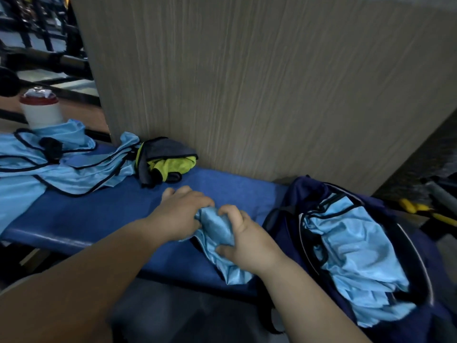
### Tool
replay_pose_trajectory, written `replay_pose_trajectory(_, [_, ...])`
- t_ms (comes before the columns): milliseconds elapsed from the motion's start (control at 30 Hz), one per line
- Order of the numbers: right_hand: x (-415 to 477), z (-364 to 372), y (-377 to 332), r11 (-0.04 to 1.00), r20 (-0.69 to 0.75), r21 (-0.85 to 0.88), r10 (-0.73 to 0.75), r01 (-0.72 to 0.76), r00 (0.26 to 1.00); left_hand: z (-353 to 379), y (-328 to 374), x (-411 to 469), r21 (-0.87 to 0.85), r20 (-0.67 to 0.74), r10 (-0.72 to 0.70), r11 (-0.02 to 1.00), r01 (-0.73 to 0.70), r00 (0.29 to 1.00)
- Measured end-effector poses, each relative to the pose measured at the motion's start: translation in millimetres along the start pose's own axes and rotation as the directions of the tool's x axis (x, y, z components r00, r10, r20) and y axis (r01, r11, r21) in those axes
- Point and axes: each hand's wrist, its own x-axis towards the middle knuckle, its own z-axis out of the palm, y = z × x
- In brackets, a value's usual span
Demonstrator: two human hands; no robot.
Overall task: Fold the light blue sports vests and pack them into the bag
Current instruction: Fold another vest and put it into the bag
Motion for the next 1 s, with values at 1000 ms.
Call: replay_pose_trajectory(1000, [-92.4, -124.7, 79.8, 0.813, -0.347, -0.403, 0.289, -0.42, 0.892, 63.6, 183.2, 105.6, -0.6, 0.047, 0.023, 0.8, 0.01, 0.999])
